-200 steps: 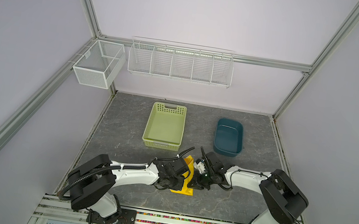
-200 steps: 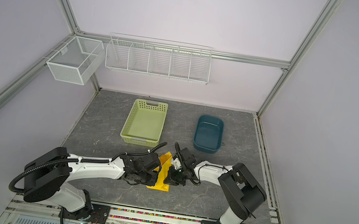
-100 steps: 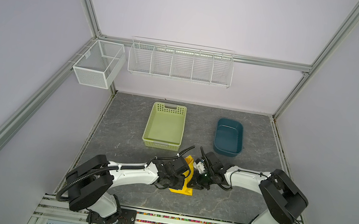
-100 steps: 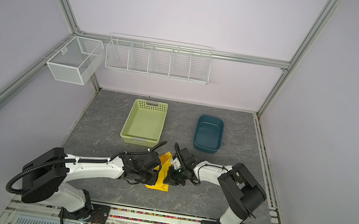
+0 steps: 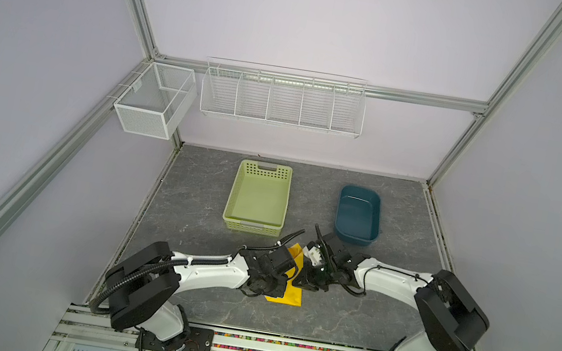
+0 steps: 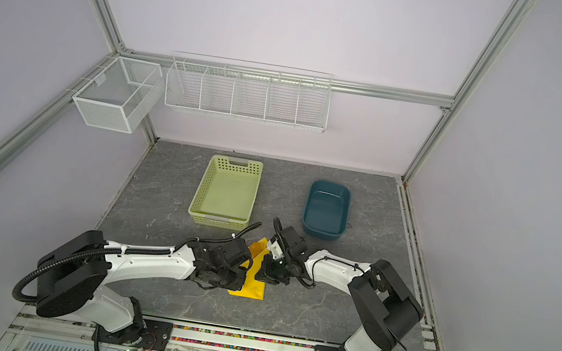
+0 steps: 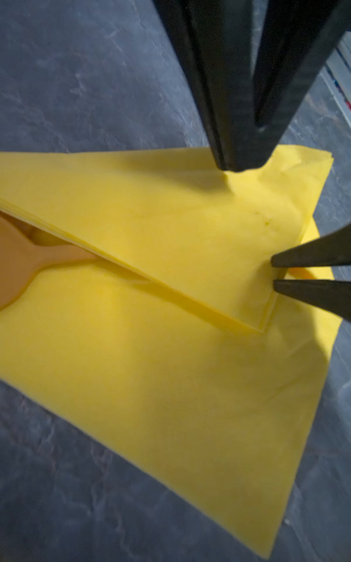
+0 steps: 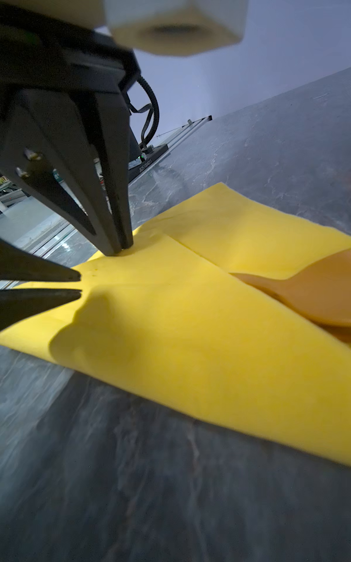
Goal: Place the utensils on the paper napkin and roll it up
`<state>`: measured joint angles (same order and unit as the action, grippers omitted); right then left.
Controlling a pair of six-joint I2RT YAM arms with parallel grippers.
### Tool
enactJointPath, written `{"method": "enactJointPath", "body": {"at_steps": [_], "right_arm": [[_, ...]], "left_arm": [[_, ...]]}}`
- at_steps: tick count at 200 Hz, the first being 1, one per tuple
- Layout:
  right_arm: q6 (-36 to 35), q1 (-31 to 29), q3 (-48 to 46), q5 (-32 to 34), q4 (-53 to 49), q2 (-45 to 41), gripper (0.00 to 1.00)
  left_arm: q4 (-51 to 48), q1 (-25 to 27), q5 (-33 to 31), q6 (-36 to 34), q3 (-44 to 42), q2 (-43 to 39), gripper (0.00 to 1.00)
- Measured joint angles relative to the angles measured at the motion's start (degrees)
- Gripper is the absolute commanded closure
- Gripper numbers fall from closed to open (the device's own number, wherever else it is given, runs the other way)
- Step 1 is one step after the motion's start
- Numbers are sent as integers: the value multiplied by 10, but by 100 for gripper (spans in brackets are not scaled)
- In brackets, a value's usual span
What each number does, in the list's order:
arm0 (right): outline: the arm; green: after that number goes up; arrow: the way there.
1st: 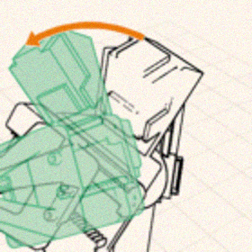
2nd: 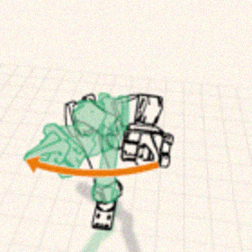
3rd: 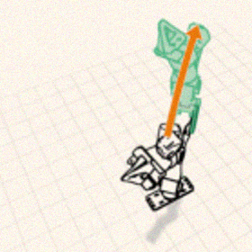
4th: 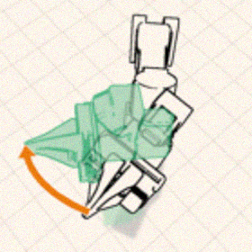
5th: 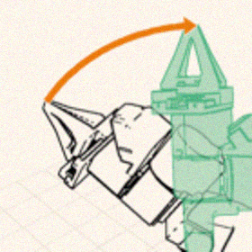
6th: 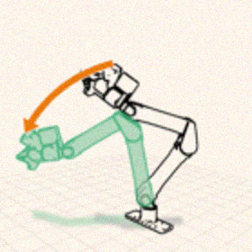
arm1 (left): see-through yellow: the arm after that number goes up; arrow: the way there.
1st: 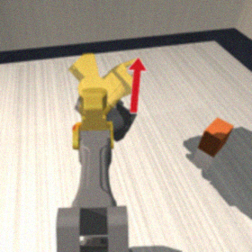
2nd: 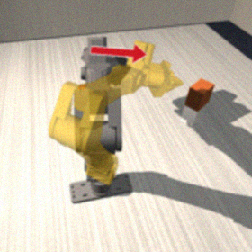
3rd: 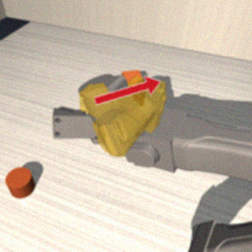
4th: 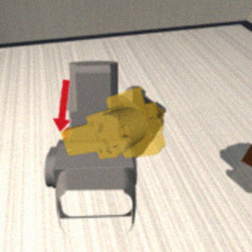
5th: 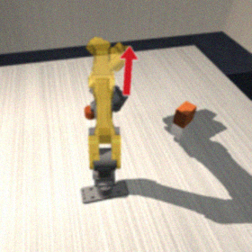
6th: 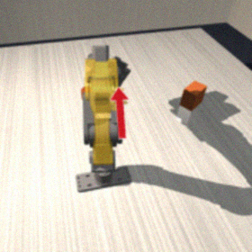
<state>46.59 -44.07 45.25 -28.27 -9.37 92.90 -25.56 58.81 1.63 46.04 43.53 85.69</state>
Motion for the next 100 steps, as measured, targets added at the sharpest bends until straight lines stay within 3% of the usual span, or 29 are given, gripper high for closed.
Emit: {"method": "enactJointPath", "body": {"at_steps": [100], "right_arm": [[12, -5, 20, -35, 41, 75, 92]], "left_arm": [[17, -10, 22, 4, 0, -34, 87]]}}
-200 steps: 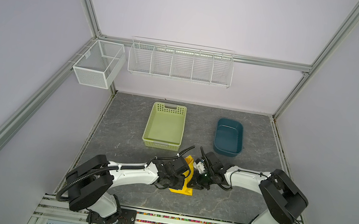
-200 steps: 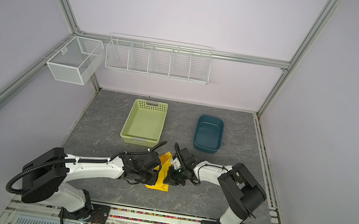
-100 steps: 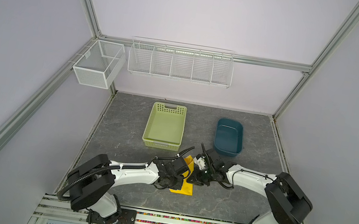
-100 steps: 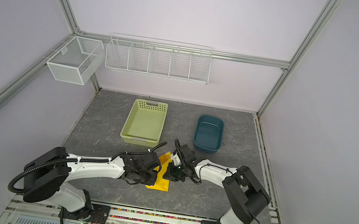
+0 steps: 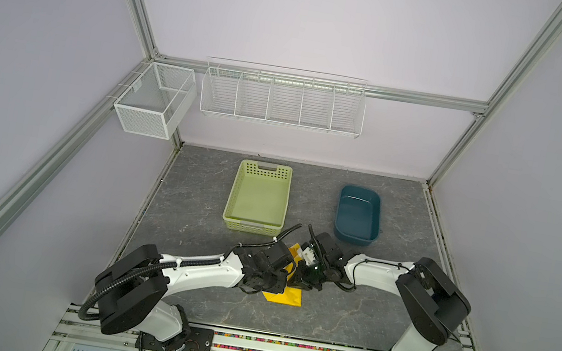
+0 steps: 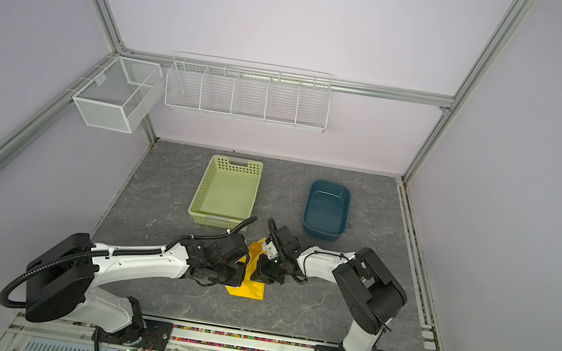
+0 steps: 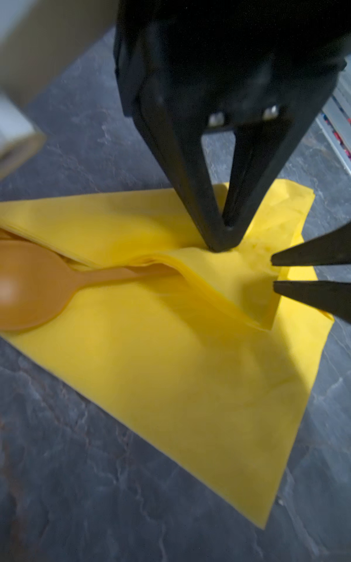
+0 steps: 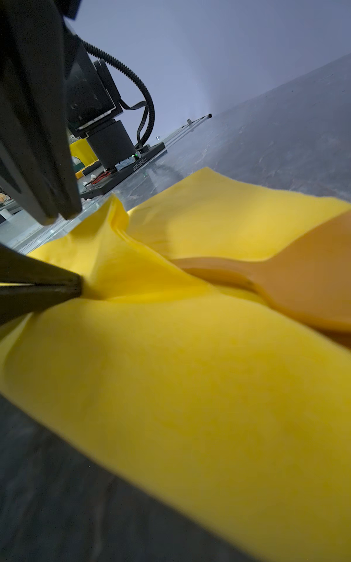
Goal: Place the utensils on the paper napkin and roll it up
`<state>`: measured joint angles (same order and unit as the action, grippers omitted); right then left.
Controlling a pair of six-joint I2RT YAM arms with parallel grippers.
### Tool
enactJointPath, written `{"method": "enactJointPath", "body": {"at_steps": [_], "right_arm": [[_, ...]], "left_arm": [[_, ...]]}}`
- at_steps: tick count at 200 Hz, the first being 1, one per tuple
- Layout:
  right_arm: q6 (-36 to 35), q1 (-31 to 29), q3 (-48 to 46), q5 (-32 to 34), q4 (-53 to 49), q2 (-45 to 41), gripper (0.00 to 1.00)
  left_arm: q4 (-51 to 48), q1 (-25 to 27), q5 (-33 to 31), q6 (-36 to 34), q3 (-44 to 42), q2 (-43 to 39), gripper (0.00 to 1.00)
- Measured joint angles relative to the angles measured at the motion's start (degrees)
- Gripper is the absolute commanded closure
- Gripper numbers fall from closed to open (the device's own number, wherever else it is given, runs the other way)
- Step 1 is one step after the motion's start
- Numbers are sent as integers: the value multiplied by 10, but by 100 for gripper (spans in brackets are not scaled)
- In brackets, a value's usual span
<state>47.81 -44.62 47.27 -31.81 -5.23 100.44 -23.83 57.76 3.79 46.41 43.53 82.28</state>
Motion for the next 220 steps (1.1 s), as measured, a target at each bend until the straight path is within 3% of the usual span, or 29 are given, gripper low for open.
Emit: {"method": "enactJointPath", "body": {"at_steps": [49, 170, 220], "right_arm": [[0, -1, 4, -3, 1, 0, 92], [4, -1, 61, 12, -15, -1, 93], [-8, -1, 92, 54, -55, 37, 94]], "left_arm": [[29, 0, 32, 7, -1, 29, 88], [63, -1, 32, 14, -27, 50, 91], [69, -1, 32, 14, -32, 47, 92]]}}
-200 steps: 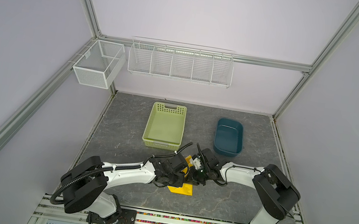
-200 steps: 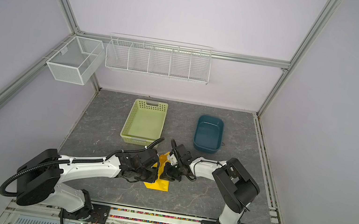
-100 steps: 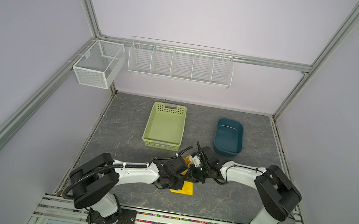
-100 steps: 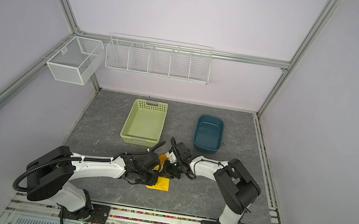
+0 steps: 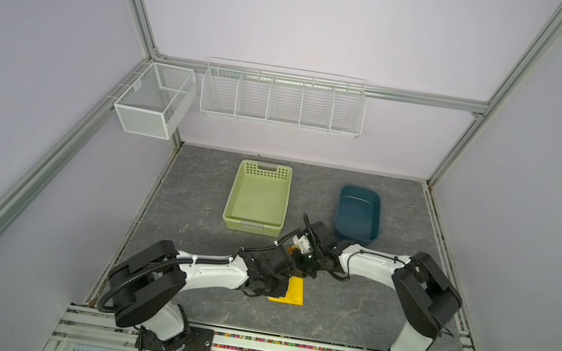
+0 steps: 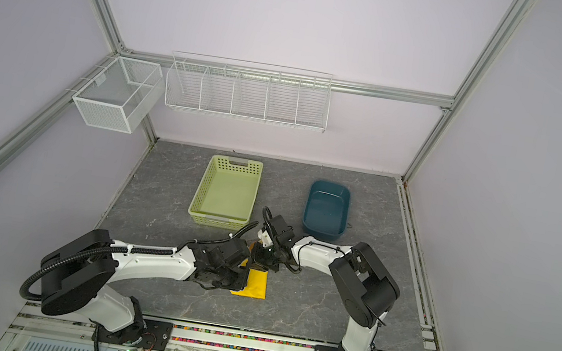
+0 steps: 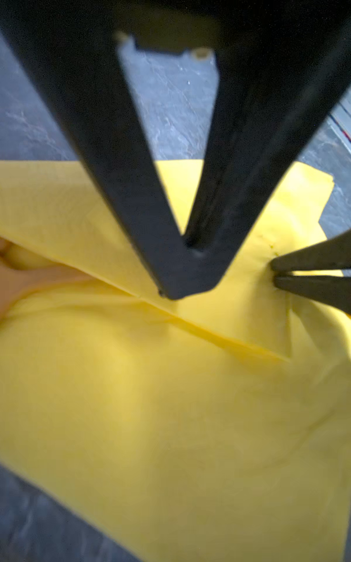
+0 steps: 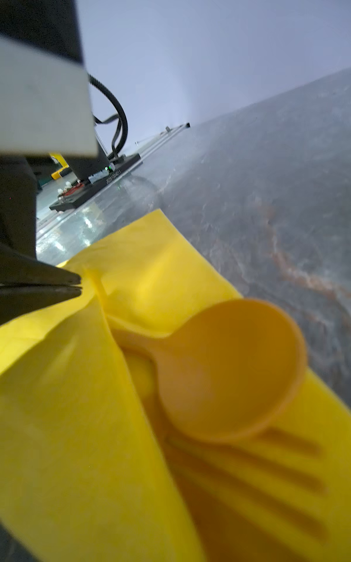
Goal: Place the utensils on the paper napkin and roll it up
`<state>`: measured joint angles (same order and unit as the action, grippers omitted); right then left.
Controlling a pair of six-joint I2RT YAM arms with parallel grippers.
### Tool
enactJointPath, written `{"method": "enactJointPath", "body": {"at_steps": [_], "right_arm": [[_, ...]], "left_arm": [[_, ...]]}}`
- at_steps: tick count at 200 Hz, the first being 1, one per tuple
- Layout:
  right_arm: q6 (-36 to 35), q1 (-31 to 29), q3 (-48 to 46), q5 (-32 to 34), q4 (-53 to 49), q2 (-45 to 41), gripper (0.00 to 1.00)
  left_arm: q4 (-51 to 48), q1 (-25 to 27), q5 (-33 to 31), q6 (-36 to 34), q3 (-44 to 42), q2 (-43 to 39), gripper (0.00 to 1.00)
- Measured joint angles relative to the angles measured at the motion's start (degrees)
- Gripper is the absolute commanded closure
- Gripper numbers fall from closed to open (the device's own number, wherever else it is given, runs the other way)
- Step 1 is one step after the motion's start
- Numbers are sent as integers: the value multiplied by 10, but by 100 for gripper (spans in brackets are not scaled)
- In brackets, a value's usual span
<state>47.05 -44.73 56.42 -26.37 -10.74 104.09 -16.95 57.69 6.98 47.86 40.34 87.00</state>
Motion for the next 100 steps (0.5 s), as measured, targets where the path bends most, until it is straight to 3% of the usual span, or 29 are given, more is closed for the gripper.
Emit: {"method": "enactJointPath", "body": {"at_steps": [53, 100], "right_arm": [[-33, 0, 26, 64, -84, 1, 93], [-37, -1, 36, 71, -100, -3, 91]], "left_arm": [[14, 0, 3, 2, -5, -1, 92], [18, 0, 5, 5, -5, 1, 92]]}}
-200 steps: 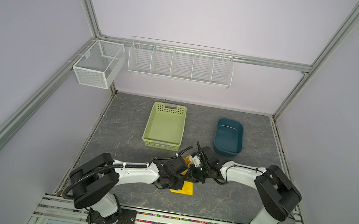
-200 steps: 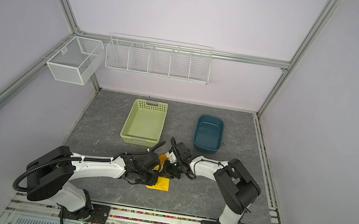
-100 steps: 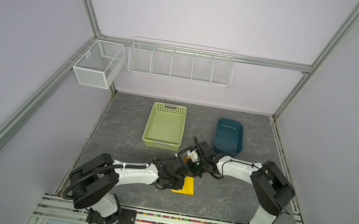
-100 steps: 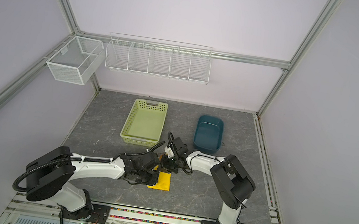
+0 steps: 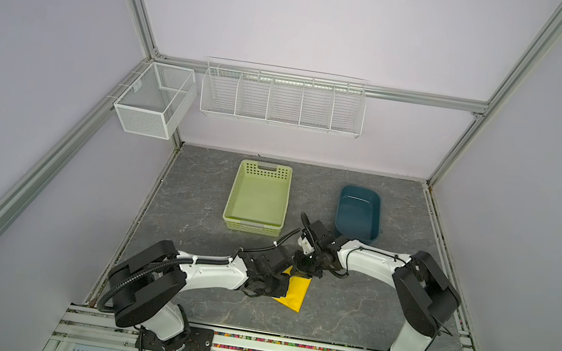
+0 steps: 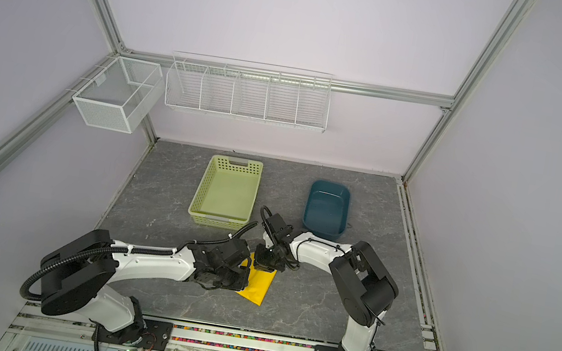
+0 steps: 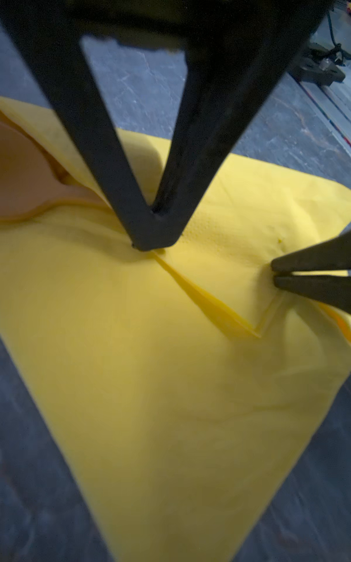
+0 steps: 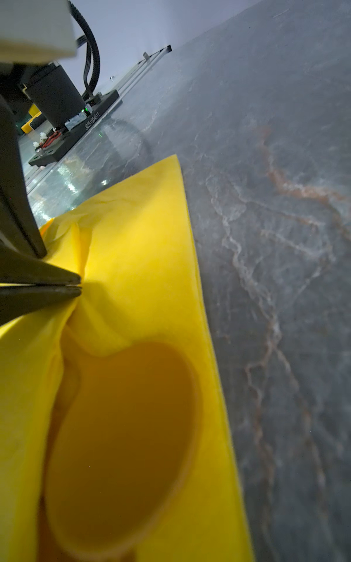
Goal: Place the utensils on the paper napkin and roll it up
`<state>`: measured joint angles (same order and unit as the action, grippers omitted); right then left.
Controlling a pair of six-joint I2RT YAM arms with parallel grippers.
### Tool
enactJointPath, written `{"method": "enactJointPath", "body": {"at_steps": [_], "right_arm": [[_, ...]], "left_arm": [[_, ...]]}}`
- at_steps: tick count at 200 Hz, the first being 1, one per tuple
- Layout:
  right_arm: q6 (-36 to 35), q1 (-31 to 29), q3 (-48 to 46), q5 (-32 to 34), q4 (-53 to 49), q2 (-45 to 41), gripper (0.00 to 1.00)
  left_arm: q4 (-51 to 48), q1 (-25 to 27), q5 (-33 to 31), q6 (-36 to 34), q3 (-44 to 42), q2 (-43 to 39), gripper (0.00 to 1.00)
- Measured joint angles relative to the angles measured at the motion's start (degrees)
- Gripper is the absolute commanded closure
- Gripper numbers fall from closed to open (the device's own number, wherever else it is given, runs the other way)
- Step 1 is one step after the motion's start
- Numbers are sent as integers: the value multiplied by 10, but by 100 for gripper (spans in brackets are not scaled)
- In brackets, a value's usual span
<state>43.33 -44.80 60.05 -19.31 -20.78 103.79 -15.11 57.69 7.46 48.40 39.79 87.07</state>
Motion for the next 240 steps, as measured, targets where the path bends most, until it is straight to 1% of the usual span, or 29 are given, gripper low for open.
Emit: {"method": "enactJointPath", "body": {"at_steps": [65, 93, 153, 240], "right_arm": [[17, -9, -11, -7, -3, -63, 90], [24, -14, -30, -6, -2, -61, 92], [24, -15, -31, 22, -13, -33, 93], [-6, -16, -27, 21, -8, -14, 94]], "left_arm": [[2, 0, 1, 0, 0, 1, 92], [3, 0, 2, 3, 0, 1, 92], [13, 0, 7, 16, -3, 2, 92], [36, 2, 16, 39, -18, -6, 90]]}}
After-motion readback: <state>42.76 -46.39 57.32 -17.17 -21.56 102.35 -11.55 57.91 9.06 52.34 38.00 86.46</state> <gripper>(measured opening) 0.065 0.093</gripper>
